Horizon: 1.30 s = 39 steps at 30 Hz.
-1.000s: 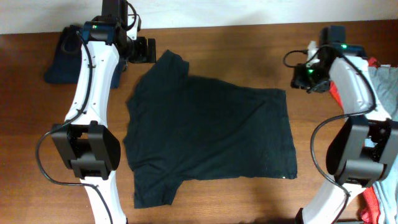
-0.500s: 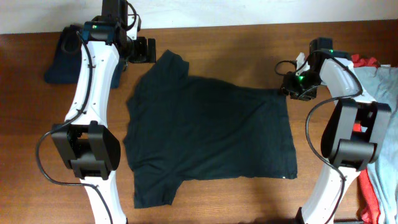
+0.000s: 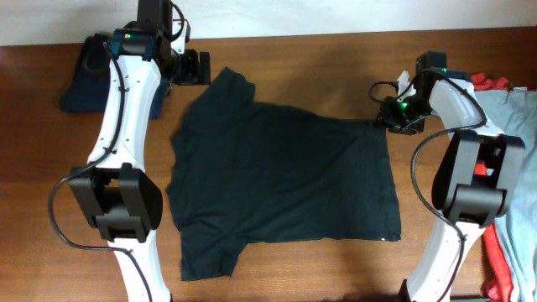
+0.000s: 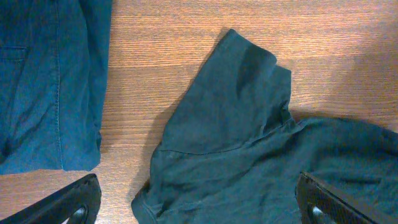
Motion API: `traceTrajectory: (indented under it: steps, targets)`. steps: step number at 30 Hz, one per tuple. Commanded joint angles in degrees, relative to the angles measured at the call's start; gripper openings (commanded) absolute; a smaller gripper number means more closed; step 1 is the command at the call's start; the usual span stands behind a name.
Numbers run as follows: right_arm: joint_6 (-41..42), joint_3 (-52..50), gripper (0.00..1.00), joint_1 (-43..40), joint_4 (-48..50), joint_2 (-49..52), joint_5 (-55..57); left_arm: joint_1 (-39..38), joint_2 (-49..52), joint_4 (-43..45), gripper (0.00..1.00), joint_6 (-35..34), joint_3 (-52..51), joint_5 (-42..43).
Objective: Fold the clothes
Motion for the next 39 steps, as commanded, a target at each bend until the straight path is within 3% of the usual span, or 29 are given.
traceTrajectory:
  steps: [1, 5, 9, 14, 22, 27, 31, 36, 39]
  targets:
    - [0.5, -0.3, 0.46, 0.3, 0.1, 2.1, -0.9, 0.3, 0.0, -0.1, 0.99, 0.0, 0.1, 0.6]
    - [0.5, -0.3, 0.42, 0.3, 0.4, 2.2, -0.9, 0.3, 0.0, -0.1, 0.99, 0.0, 0.1, 0.6]
    - [0.5, -0.3, 0.29, 0.3, 0.4, 2.2, -1.7, 0.3, 0.0, -0.1, 0.99, 0.1, 0.1, 0.6]
    - [0.5, -0.1, 0.04, 0.3, 0.9, 2.2, -2.5, 0.3, 0.0, -0.1, 0.99, 0.1, 0.1, 0.6]
    - [0.5, 5.1, 0.04, -0.2, 0.4, 1.6, -6.4, 0.3, 0.0, -0.1, 0.99, 0.0, 0.1, 0.6]
    - [0.5, 5.5, 0.05, -0.1, 4.0, 1.6, -1.2, 0.3, 0.0, -0.1, 0.99, 0.1, 0.1, 0.6]
    - [0.5, 5.2, 0.16, 0.0, 6.0, 1.8, 3.5, 0.3, 0.0, -0.1, 0.99, 0.1, 0.1, 0.6]
    - [0.5, 4.1, 0.53, 0.0, 9.4, 2.4, 6.7, 0.3, 0.0, -0.1, 0.99, 0.0, 0.1, 0.6]
    - [-1.4, 5.8, 0.59, -0.1, 8.4, 1.4, 5.1, 0.3, 0.0, -0.1, 0.99, 0.1, 0.1, 0.6]
